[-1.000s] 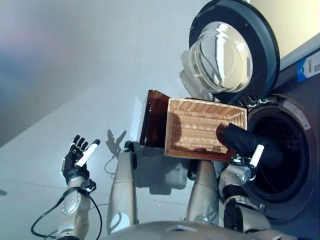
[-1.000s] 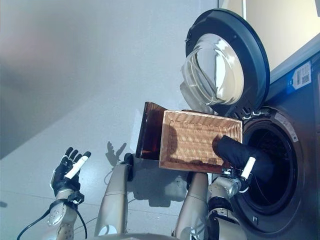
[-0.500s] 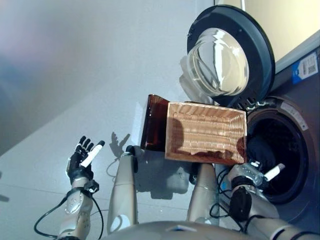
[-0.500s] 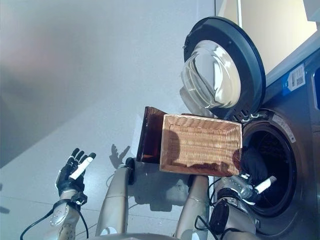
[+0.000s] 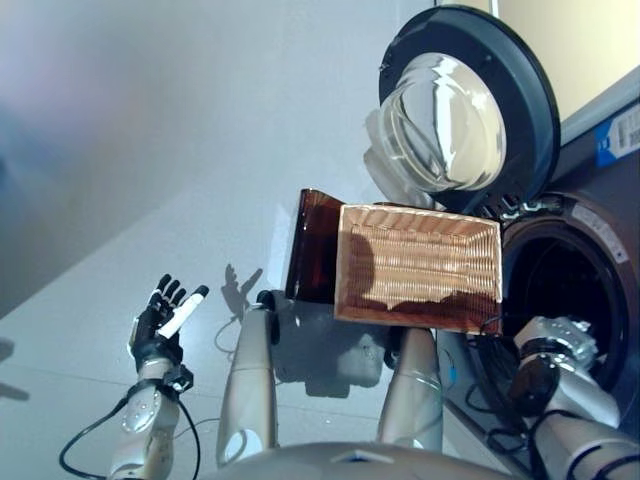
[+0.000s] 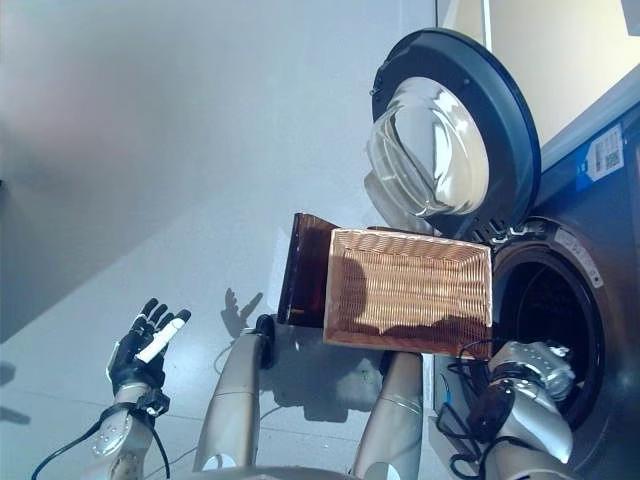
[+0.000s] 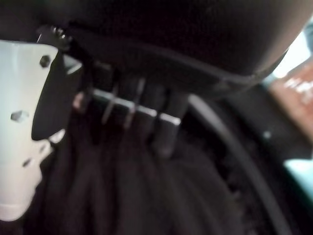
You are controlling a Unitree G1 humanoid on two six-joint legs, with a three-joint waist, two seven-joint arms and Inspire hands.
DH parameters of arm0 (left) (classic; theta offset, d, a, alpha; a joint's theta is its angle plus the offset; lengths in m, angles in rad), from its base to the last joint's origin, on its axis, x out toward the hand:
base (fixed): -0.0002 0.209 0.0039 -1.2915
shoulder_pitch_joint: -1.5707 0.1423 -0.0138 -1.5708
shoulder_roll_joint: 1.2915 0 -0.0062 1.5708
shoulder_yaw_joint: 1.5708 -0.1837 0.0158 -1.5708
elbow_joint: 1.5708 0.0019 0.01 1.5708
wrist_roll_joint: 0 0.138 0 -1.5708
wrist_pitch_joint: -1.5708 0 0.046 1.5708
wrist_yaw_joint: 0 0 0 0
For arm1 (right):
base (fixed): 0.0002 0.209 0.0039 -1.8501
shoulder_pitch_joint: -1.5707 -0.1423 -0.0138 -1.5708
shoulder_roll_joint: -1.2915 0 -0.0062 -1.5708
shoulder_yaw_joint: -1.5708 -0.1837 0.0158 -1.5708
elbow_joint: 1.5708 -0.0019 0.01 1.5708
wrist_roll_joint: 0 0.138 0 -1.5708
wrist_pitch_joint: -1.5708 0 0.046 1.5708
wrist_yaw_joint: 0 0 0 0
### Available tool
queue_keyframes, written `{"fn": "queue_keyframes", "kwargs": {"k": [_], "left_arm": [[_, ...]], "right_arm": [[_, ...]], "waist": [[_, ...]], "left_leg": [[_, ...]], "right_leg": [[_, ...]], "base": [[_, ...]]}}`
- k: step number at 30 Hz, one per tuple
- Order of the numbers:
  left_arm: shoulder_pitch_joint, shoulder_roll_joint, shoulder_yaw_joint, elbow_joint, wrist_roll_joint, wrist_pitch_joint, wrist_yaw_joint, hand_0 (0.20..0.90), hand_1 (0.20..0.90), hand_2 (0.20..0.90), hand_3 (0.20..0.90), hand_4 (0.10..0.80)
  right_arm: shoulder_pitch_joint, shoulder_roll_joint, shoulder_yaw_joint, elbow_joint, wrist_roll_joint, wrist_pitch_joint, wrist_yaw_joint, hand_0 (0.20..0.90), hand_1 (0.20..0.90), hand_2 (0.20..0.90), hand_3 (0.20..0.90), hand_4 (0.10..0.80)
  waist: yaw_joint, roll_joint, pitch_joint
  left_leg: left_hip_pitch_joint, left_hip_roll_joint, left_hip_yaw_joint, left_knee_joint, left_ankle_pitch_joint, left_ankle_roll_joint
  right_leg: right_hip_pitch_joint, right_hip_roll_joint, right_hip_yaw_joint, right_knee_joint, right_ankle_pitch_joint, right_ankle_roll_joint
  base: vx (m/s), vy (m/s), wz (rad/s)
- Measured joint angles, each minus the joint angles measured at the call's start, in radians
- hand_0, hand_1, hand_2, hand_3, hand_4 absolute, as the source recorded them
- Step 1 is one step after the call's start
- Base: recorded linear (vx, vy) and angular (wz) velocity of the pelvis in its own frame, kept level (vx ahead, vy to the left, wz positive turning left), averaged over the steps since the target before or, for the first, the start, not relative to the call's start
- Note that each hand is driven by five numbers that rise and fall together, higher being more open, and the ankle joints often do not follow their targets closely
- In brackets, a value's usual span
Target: Pick up the clothes and place them into the washing machine
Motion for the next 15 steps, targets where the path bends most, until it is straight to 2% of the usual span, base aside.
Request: {"fn": "queue_keyframes", "kwargs": {"k": [10, 11, 12, 15], "left_arm": [[0.0, 0.013, -0.035, -0.002, -0.012, 0.0, 0.006, 0.9, 0.9, 0.9, 0.9, 0.8], [0.0, 0.012, -0.035, -0.002, -0.014, 0.0, 0.008, 0.9, 0.9, 0.9, 0.9, 0.8], [-0.002, 0.012, -0.035, -0.002, -0.014, 0.0, 0.009, 0.9, 0.9, 0.9, 0.9, 0.8], [-0.003, 0.01, -0.035, -0.002, -0.015, 0.0, 0.014, 0.9, 0.9, 0.9, 0.9, 0.8]], "right_arm": [[-0.047, -0.009, 0.044, -0.047, -0.027, -0.018, -0.04, 0.2, 0.2, 0.2, 0.2, 0.3], [-0.046, -0.009, 0.045, -0.047, -0.027, -0.021, -0.042, 0.505, 0.505, 0.505, 0.505, 0.518], [-0.047, -0.009, 0.045, -0.05, -0.034, -0.027, -0.047, 0.862, 0.862, 0.862, 0.862, 0.773], [-0.046, -0.006, 0.074, -0.056, -0.055, -0.041, -0.062, 0.9, 0.9, 0.9, 0.9, 0.8]], "waist": [[-0.001, 0.013, 0.004], [-0.001, 0.016, 0.006], [-0.002, 0.02, 0.008], [-0.001, 0.026, 0.01]], "left_leg": [[-0.009, 0.001, 0.007, 0.011, -0.008, 0.007], [-0.009, 0.001, 0.006, 0.011, -0.008, 0.007], [-0.009, 0.001, 0.007, 0.011, -0.008, 0.007], [-0.008, 0.001, 0.007, 0.011, -0.008, 0.007]], "right_leg": [[-0.004, 0.001, 0.0, -0.004, 0.008, 0.006], [-0.004, 0.001, 0.0, -0.004, 0.009, 0.006], [-0.004, 0.001, 0.0, -0.004, 0.009, 0.006], [-0.004, 0.002, 0.0, -0.004, 0.009, 0.006]], "base": [[0.0, 0.0, 0.0], [0.0, 0.0, 0.0], [0.0, 0.0, 0.0], [0.0, 0.0, 0.0]]}}
